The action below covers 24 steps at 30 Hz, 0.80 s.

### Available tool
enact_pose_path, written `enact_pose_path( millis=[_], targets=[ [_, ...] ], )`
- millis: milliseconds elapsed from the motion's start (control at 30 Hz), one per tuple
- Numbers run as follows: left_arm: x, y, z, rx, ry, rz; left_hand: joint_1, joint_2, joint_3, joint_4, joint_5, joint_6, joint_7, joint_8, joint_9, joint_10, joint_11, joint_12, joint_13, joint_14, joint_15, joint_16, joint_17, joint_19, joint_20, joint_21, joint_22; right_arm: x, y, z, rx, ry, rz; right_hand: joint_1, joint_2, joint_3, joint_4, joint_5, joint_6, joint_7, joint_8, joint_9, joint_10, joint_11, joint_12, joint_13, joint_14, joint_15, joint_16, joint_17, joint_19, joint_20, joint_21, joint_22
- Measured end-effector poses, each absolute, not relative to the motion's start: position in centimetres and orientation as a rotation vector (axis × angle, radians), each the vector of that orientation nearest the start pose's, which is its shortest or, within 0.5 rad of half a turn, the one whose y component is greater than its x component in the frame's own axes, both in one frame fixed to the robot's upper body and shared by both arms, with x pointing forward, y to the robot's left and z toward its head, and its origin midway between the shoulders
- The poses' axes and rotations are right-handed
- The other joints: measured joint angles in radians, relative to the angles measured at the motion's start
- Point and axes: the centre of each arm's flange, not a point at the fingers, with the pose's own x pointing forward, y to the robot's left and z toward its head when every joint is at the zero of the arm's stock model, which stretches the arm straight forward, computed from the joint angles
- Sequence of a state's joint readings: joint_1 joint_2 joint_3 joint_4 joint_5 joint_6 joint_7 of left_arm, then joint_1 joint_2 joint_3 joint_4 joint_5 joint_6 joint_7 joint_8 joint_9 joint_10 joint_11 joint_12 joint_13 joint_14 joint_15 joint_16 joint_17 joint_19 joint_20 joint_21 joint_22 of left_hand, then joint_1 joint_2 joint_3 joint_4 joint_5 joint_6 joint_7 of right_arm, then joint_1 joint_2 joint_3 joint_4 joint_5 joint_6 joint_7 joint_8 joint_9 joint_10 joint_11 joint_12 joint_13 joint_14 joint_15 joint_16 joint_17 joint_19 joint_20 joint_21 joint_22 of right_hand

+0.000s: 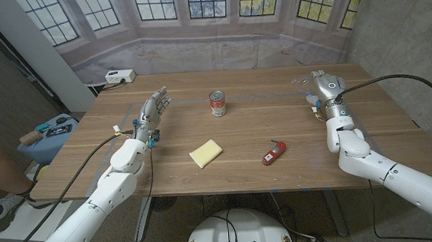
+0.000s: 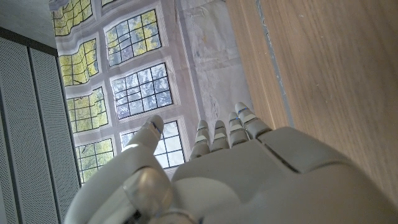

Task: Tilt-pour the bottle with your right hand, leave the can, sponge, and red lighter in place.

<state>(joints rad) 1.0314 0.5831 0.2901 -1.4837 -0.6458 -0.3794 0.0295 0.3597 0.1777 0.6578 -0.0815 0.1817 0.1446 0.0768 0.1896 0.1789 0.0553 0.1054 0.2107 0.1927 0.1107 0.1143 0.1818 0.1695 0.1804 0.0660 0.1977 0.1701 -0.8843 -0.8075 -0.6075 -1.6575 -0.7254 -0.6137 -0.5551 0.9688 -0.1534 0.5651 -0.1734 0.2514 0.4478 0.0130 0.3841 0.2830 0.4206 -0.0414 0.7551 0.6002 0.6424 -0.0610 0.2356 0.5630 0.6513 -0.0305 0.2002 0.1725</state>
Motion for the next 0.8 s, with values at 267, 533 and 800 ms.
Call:
enact_pose_path(
  millis=[267, 533, 800],
  targets=[
    [59.9, 31.1, -4.7, -0.042, -0.679, -0.173, 0.000, 0.000, 0.000, 0.000, 0.000, 0.000, 0.000, 0.000, 0.000, 0.000, 0.000, 0.000, 0.000, 0.000, 0.000, 0.000, 0.000, 0.000, 0.000, 0.000, 0.000, 58.8, -32.7, -1.0, -1.348, -0.570, -0.750, -0.002, 0.000, 0.000, 0.000, 0.000, -0.002, 0.001, -0.001, 0.000, -0.004, 0.003, 0.000, 0.002, 0.000, 0.000, 0.000, 0.010, 0.000, 0.000, -0.005, 0.000],
    [59.9, 31.1, -4.6, -0.038, -0.677, -0.183, 0.009, 0.001, 0.000, 0.000, 0.000, 0.000, 0.000, 0.000, 0.000, 0.000, 0.000, 0.000, 0.000, 0.000, 0.000, 0.000, 0.000, 0.000, 0.000, 0.000, 0.000, 58.9, -31.8, -0.8, -1.162, -0.575, -0.703, -0.003, 0.002, 0.000, 0.000, -0.001, -0.002, 0.002, -0.001, 0.000, 0.000, 0.007, -0.001, 0.004, 0.000, 0.000, 0.000, 0.016, 0.000, 0.000, -0.005, 0.000],
    [60.0, 31.3, -4.3, -0.028, -0.679, -0.185, 0.009, 0.001, -0.003, -0.003, 0.000, 0.000, 0.000, 0.000, 0.000, 0.000, 0.000, 0.000, 0.000, 0.000, 0.000, 0.000, 0.000, 0.000, 0.000, 0.000, 0.000, 59.1, -31.1, -0.8, -1.028, -0.583, -0.657, -0.002, 0.004, -0.005, 0.005, -0.001, 0.004, 0.007, -0.002, 0.000, -0.004, 0.015, -0.002, -0.003, -0.001, 0.001, 0.000, 0.024, -0.007, 0.000, -0.005, 0.000]
  ],
)
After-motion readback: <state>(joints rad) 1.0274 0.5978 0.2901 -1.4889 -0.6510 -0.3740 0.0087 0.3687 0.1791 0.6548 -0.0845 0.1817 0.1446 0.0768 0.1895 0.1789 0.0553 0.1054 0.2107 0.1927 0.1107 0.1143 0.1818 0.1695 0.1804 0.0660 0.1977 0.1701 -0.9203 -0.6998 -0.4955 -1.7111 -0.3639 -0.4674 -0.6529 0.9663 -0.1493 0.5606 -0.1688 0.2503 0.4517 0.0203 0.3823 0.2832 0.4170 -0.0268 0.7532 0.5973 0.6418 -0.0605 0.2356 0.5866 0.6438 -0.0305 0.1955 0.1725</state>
